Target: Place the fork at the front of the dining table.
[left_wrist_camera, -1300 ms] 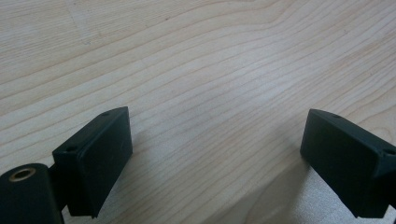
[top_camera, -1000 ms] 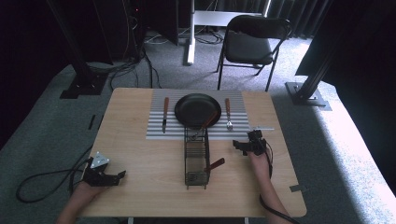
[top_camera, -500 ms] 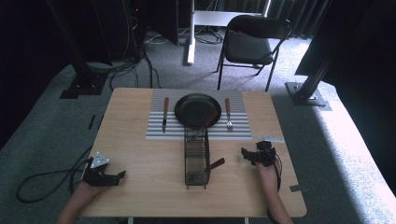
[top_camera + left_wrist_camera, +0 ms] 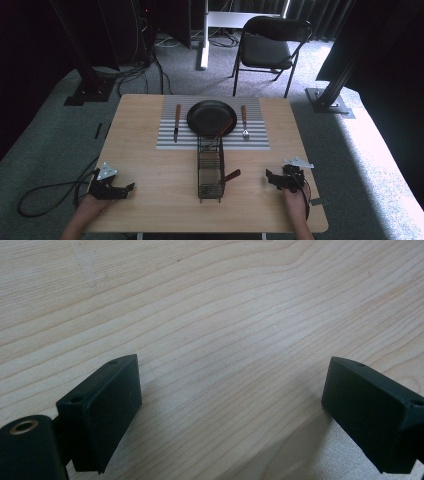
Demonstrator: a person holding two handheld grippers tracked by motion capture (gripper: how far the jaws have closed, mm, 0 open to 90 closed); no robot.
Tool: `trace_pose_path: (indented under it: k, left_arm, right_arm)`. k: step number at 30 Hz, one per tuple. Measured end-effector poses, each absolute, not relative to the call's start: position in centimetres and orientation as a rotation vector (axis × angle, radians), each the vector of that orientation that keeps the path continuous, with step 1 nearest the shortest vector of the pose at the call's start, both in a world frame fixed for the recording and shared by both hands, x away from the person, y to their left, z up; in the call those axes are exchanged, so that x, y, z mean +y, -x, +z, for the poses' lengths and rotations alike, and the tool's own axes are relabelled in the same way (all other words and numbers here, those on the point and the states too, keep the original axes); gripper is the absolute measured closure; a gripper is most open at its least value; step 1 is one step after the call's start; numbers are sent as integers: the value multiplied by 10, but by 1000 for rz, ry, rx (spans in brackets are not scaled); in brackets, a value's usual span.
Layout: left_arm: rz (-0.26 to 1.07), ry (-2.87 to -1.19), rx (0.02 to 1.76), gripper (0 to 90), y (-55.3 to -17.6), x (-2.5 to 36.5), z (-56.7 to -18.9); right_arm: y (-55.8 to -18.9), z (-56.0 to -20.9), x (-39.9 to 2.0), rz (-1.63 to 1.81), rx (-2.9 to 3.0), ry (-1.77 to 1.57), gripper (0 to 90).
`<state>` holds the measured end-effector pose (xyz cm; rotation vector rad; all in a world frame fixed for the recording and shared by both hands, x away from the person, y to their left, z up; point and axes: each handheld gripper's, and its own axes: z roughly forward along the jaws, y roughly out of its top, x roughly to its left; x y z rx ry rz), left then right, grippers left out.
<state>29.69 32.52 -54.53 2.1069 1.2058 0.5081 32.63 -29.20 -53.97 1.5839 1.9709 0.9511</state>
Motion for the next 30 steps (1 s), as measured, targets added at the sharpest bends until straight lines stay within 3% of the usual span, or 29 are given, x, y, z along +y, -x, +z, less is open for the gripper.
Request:
trace_pose_path:
  k: [16,30]
  left_arm:
    - [508,-2111,1205,89,-297,325,-545]
    - [508,-2110,1205,89,-297,325,-545]
  right_arm:
    - [-287,-550,-321,827,1915,-1616,131]
    - [-284,-550,-324,828,1913,-1617,133]
